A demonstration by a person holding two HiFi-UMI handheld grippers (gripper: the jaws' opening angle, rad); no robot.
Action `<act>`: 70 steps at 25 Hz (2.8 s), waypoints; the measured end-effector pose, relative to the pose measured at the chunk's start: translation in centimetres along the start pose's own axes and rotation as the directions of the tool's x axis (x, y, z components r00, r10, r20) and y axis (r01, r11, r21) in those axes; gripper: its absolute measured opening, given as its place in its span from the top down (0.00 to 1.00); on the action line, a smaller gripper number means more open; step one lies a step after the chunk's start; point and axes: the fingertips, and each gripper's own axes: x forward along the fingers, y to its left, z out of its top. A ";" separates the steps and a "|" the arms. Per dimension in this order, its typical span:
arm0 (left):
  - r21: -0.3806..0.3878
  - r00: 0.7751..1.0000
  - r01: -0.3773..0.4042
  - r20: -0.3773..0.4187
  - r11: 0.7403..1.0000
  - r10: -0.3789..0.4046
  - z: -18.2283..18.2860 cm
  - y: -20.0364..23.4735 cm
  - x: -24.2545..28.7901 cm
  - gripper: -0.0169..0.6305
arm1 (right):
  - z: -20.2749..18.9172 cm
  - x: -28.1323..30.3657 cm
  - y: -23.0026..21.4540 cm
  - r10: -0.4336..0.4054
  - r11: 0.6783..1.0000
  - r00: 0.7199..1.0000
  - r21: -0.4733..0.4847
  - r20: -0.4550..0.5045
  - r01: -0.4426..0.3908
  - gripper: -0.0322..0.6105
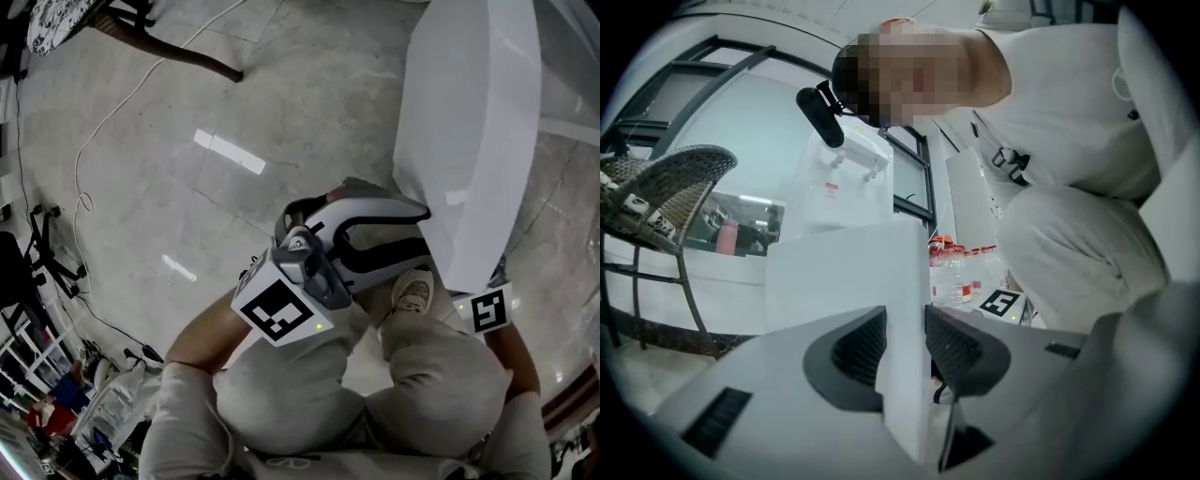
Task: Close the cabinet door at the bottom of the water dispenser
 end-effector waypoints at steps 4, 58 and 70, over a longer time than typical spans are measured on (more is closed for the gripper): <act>-0.001 1.000 0.028 0.008 1.000 -0.028 0.0 -0.8 1.6 0.77 | 0.6 -0.4 -0.7 -0.053 0.997 0.997 -0.056 0.057 0.057 0.67; 0.120 0.997 0.062 0.035 0.991 -0.067 -1.9 3.3 16.4 0.96 | -0.2 -8.2 -15.1 -0.461 0.886 0.886 0.081 0.046 0.457 0.63; 0.158 0.996 0.079 0.016 0.984 -0.083 -1.5 4.0 19.4 0.96 | -0.9 -10.1 -18.2 -0.521 0.851 0.854 0.089 0.013 0.518 0.60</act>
